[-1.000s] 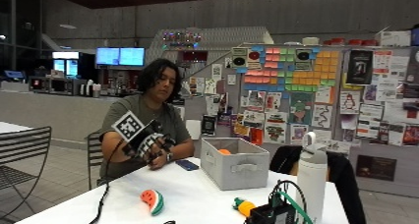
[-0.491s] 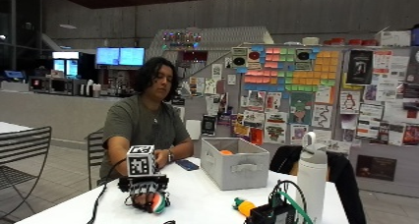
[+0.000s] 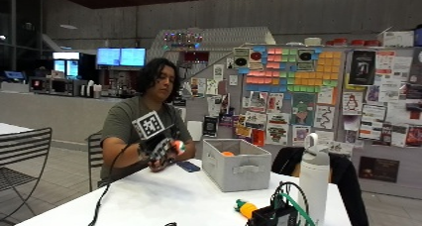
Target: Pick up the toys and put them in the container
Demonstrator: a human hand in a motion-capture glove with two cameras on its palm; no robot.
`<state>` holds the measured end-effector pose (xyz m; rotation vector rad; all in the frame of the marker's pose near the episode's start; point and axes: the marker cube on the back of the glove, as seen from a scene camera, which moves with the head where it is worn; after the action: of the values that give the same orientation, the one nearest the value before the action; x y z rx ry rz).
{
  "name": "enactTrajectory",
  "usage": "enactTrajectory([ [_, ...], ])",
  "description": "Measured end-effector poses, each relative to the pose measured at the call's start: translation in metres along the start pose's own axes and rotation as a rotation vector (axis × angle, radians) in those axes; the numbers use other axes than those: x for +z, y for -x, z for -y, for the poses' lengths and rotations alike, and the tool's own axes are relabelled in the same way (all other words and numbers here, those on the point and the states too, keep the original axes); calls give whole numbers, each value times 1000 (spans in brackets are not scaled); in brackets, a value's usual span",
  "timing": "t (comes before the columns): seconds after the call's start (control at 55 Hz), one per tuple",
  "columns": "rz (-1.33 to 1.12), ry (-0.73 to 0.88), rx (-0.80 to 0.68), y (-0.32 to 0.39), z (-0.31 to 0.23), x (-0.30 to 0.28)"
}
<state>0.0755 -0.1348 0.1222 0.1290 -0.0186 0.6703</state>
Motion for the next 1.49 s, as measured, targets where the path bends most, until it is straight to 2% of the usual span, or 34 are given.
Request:
enactTrajectory([
  [0.073, 104, -36, -151, 50, -18, -21],
  [0.164, 127, -190, -373, 120, -29, -46],
  [0.236, 160, -238, -515, 166, -33, -54],
  [0.291, 176, -212, -577, 195, -34, -53],
  [0.4, 121, -57, -613, 236, -26, -41],
  [0.564, 17, 28, -674, 280, -14, -5],
  [0.655, -123, 87, -857, 281, -5, 20],
  [0.691, -180, 101, -856, 282, -2, 28],
  [0.764, -218, 41, -970, 272, 8, 34],
  [0.8, -200, -14, -877, 267, 19, 34],
  [0.855, -163, -55, -829, 251, 37, 34],
  [0.91, -135, -64, -607, 232, 66, 37],
  [1.019, -95, 19, -269, 183, 117, 56],
  [1.128, -69, 90, -44, 143, 147, 85],
  [1.364, -150, 57, 249, 88, 193, 173],
  [1.492, -188, 62, 366, 78, 214, 198],
])
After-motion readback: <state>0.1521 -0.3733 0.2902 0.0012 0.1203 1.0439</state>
